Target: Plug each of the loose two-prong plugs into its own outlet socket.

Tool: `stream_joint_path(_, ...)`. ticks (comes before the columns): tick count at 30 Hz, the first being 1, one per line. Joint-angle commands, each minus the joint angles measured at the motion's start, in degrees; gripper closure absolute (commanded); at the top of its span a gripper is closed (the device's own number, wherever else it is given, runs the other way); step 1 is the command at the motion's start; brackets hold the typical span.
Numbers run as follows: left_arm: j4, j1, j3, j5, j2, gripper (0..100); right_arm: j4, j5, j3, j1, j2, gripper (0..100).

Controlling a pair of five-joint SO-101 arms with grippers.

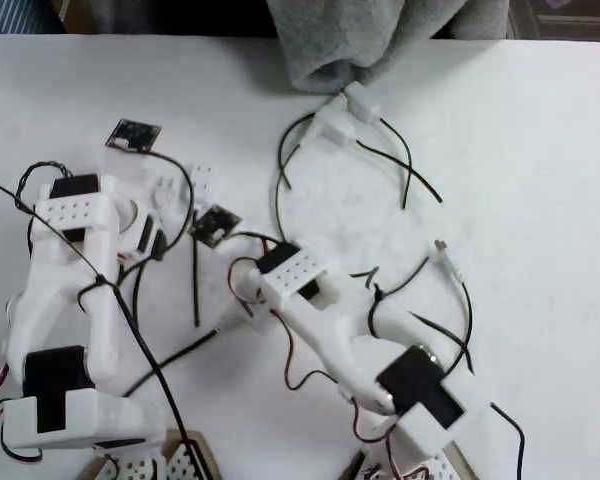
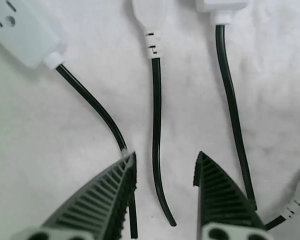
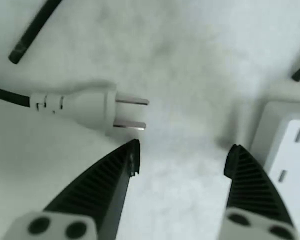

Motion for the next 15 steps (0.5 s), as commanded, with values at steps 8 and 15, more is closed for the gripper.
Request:
stream_joint_path(8,-0.4,-0.3,-0.1,0.4,-2.4,80,-2.2,-0.3,-2.2,0.7,-5.3,72.2)
stream_joint_path(15,-0.4,-0.3,-0.1,0.4,-2.3,80,-5.1,-0.3,-3.3,0.6,0.5,72.2)
